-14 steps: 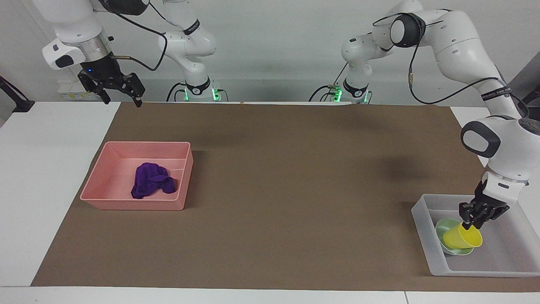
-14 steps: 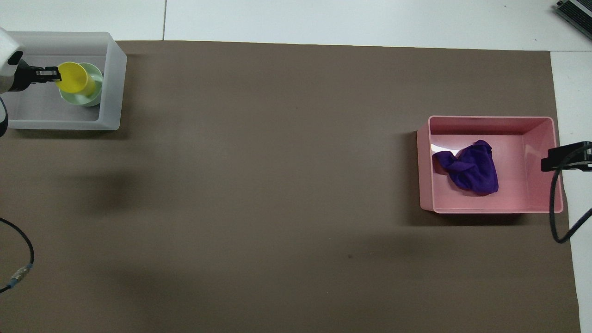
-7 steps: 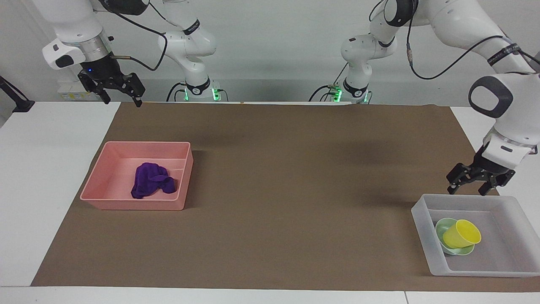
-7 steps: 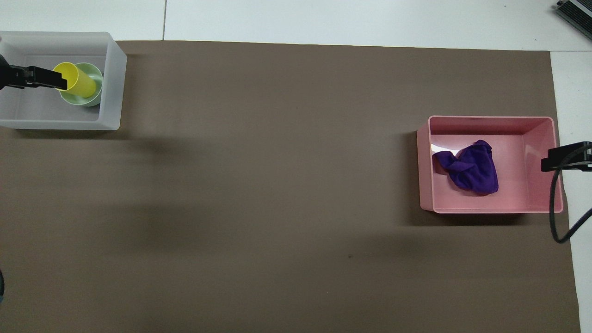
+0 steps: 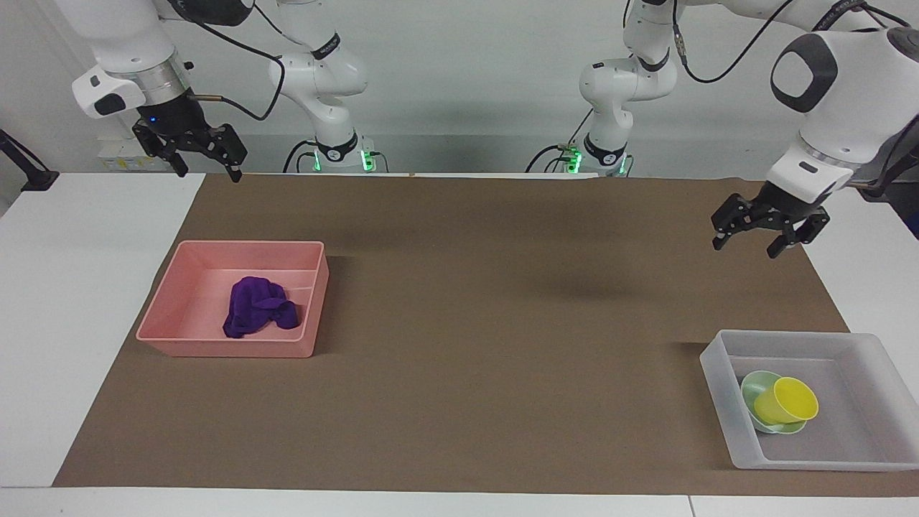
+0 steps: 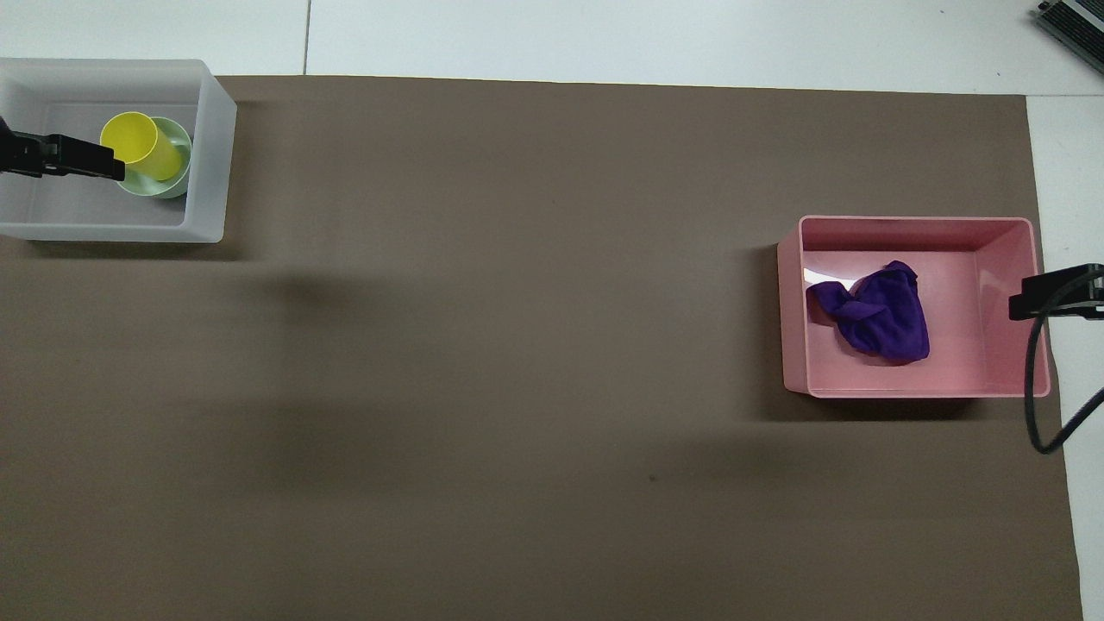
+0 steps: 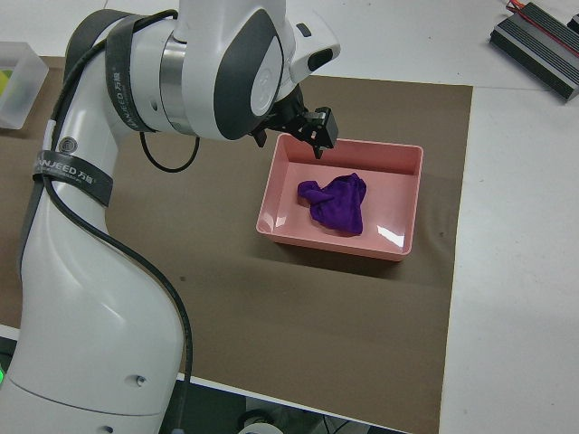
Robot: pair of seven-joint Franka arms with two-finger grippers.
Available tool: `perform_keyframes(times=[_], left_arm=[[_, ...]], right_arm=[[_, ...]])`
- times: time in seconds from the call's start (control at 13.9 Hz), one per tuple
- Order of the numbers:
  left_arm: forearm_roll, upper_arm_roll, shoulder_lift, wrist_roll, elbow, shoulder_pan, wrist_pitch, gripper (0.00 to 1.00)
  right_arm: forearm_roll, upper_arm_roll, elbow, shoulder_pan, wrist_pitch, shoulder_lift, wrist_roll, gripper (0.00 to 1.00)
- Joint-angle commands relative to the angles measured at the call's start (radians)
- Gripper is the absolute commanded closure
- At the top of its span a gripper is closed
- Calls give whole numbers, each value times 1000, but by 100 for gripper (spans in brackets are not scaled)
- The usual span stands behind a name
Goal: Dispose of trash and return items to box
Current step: 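Lower the cup beside the bowl and open the left gripper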
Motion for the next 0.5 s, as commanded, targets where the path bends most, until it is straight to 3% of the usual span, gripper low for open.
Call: perform_keyframes(times=[0.0, 0.43], left_arm=[[34, 12, -51, 4, -38, -44, -51, 0], [53, -4, -77, 3, 6, -38, -159, 0]], right_arm=[[8, 6, -28, -3, 14, -25, 6, 0], [8, 6, -28, -3, 14, -25, 6, 0]])
